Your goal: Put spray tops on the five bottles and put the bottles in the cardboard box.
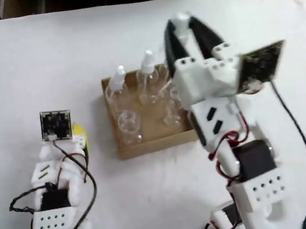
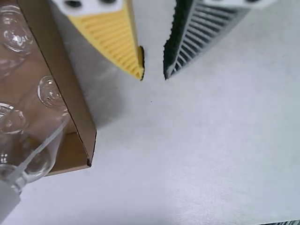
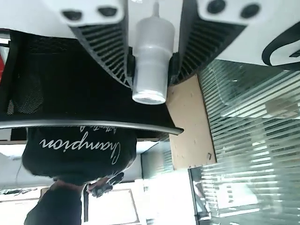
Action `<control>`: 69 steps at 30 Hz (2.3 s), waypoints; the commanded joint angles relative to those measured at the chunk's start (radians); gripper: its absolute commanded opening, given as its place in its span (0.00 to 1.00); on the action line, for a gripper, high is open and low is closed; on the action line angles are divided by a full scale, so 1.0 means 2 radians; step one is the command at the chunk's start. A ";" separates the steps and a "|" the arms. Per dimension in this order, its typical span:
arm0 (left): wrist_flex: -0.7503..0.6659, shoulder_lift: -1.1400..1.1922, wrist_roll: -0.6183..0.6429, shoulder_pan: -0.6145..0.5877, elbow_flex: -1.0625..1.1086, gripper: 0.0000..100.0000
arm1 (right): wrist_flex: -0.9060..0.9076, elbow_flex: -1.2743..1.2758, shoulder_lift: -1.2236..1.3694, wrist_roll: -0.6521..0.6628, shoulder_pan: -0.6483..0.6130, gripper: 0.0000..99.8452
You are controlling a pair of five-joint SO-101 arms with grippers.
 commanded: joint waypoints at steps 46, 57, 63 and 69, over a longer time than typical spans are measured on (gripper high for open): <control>-0.005 -0.010 -0.005 0.007 -0.018 0.07 | -0.254 0.214 0.059 0.109 0.018 0.02; -0.005 -0.010 -0.005 0.008 -0.018 0.07 | -0.290 0.280 0.063 0.029 0.022 0.02; -0.004 -0.010 -0.005 0.008 -0.018 0.07 | -0.291 0.304 0.064 0.019 0.023 0.02; -0.002 -0.010 -0.005 0.007 -0.018 0.07 | -0.291 0.311 0.064 0.019 0.023 0.02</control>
